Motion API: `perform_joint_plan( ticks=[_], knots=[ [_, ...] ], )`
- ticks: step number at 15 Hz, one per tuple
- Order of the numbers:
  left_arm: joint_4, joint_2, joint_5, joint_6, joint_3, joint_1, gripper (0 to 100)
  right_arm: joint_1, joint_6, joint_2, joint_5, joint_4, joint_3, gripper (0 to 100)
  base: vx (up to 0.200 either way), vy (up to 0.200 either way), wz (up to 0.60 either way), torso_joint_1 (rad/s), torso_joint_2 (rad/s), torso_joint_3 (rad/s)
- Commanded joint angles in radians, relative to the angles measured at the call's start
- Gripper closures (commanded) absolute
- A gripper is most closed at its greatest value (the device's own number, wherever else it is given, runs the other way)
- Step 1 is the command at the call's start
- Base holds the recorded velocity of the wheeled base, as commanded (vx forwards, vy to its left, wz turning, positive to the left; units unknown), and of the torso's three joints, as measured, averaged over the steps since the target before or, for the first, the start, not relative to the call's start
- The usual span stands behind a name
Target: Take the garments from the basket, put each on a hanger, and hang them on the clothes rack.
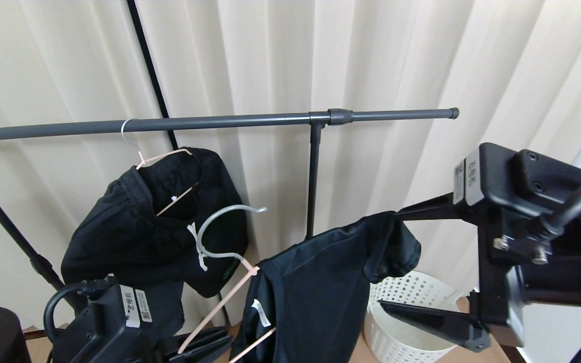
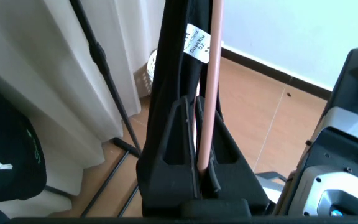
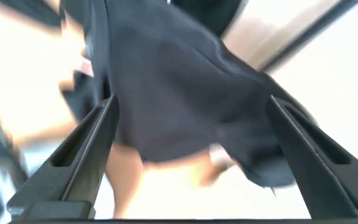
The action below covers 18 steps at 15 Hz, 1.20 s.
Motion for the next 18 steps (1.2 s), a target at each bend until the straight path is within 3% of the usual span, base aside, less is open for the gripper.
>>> perform_joint_plan(
  ticks=[1, 3, 4, 5, 8, 13, 18],
  knots=[
    [0.0, 0.011, -0.012, 0.013, 0.012, -0.001, 100, -0.18, -0.251, 0.054, 0.169, 0.209, -0.18, 0, 0.0, 0.0, 0.0, 0.0, 0.0, 0.0],
    [0.0, 0.011, -0.019, 0.053, 0.029, -0.001, 100, -0.22, -0.366, 0.105, 0.24, 0.329, -0.258, 0, 0.0, 0.0, 0.0, 0.0, 0.0, 0.0],
    [-0.001, 0.009, -0.019, 0.076, 0.041, -0.003, 100, -0.255, -0.407, 0.183, 0.364, 0.426, -0.35, 0, 0.0, 0.0, 0.0, 0.0, 0.0, 0.0],
    [-0.001, 0.009, -0.02, 0.076, 0.044, -0.012, 100, -0.26, -0.435, 0.218, 0.421, 0.475, -0.393, 0, 0.0, 0.0, 0.0, 0.0, 0.0, 0.0],
    [0.0, 0.008, -0.02, 0.076, 0.047, -0.032, 100, -0.24, -0.505, 0.24, 0.562, 0.515, -0.364, 0, 0.0, 0.0, 0.0, 0.0, 0.0, 0.0],
    [-0.003, 0.005, -0.025, 0.078, 0.053, -0.038, 100, -0.163, -0.495, 0.364, 0.559, 0.465, -0.396, 0, 0.0, 0.0, 0.0, 0.0, 0.0, 0.0],
    [-0.003, 0.003, -0.025, 0.078, 0.052, -0.038, 100, -0.145, -0.481, 0.456, 0.564, 0.426, -0.417, 0, 0.0, 0.0, 0.0, 0.0, 0.0, 0.0]
  ],
)
